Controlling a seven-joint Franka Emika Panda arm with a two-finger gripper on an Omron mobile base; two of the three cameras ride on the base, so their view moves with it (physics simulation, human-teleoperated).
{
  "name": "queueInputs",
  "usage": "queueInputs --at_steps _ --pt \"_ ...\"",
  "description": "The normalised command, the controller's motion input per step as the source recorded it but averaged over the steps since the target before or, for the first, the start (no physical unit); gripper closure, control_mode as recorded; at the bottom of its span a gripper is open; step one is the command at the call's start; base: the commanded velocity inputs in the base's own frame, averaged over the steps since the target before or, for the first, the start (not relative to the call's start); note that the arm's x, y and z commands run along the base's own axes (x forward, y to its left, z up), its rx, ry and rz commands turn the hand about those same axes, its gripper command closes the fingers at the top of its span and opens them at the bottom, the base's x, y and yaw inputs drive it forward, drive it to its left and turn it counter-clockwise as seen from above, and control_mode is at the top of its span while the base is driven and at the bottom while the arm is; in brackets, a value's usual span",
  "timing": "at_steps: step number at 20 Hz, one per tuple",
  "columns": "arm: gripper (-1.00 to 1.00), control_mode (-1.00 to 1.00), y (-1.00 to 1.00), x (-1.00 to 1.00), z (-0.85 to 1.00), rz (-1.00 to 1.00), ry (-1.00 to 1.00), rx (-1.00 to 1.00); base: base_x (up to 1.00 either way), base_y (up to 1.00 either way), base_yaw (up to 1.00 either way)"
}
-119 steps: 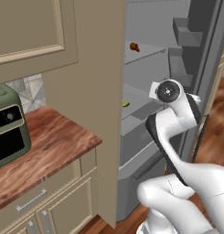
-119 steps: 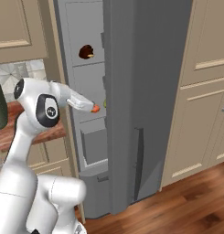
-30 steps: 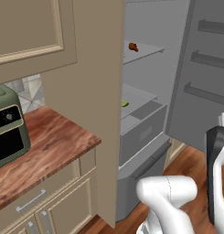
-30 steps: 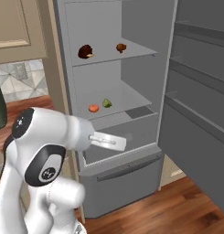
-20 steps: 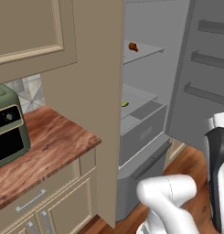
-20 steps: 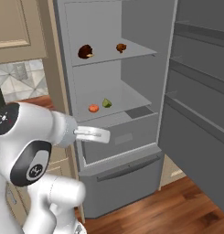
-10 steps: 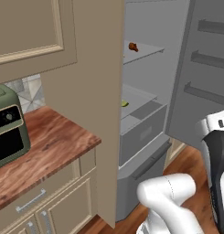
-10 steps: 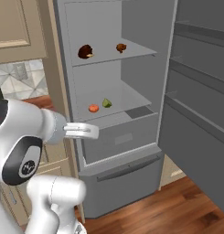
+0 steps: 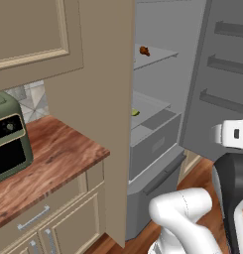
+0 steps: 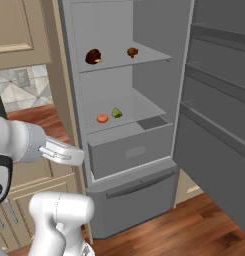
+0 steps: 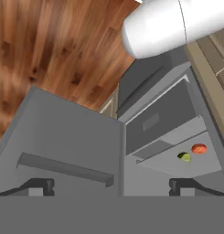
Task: Gather the squash and lemon wedge from the fridge and place them on a tray on the dining counter. Then gather the steak and chicken drumstick from the fridge and place them on the other tray.
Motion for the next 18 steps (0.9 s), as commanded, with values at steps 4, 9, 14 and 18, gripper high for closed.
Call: queueInputs --at_steps 4,9,14,18 --pt "-1.0 -1.0 0.38 -0.14 0.45 -0.21 -0.16 0.4 0.0 0.0 0.0" --pt "-1.0 -1.0 0.31 -0.02 0.48 -0.14 -0.17 0.47 0.0 0.0 0.0" --pt "-1.0 -1.0 0.27 -0.1 0.12 -0.13 -0.28 0.52 0.0 0.0 0.0" --pt "-1.0 -1.0 0.12 -0.22 -0.24 -0.27 -0.29 0.61 0.0 0.0 0.0"
